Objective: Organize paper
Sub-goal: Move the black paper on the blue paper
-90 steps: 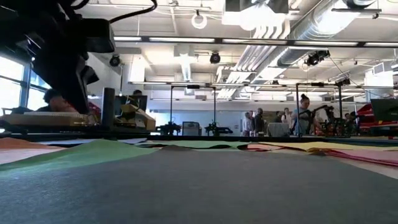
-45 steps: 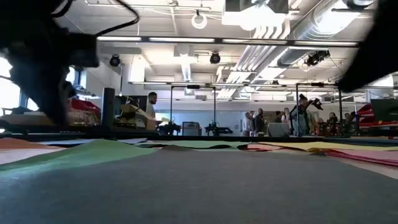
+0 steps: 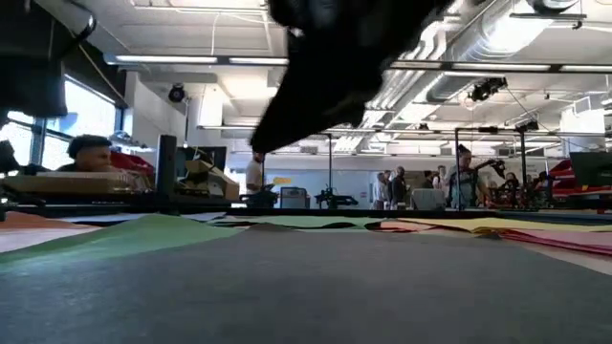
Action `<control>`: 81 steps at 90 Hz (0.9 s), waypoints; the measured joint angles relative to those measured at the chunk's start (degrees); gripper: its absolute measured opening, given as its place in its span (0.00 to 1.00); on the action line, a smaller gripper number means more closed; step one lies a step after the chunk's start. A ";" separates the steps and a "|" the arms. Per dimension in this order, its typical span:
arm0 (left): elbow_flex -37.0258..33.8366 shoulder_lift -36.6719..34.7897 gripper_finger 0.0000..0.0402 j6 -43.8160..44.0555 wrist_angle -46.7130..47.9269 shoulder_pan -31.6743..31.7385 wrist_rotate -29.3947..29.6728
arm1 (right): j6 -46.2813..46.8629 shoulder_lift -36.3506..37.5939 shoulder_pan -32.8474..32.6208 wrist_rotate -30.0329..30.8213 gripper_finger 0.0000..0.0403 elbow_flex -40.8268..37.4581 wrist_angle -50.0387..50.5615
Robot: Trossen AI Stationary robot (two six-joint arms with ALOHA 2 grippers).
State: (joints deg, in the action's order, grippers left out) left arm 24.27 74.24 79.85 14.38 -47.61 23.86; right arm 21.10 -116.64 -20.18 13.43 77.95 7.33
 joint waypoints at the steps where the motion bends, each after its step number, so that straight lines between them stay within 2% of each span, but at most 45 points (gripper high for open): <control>1: -0.42 0.00 0.00 0.50 -0.51 -0.16 0.20 | -0.50 -0.20 0.38 -0.64 0.00 0.01 -0.48; 13: -4.19 -0.02 0.00 4.78 -5.83 -1.87 2.93 | -3.36 -3.10 3.70 -5.17 0.00 -0.02 -2.35; 33: -6.52 -0.15 0.00 9.71 -7.73 -3.70 4.47 | -2.92 -6.29 6.47 -5.54 0.00 -0.04 -0.98; 60: -6.66 -0.04 0.00 15.85 -6.82 -7.45 7.20 | 7.41 -5.88 4.77 -2.89 0.00 0.32 10.82; 81: -6.76 0.00 0.00 17.67 -7.39 -9.52 8.43 | 13.56 -5.38 2.33 -1.37 0.00 0.21 13.10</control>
State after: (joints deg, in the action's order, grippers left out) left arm 17.51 74.24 97.51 6.98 -57.12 32.29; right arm 34.66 -122.02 -17.85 12.06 78.17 20.43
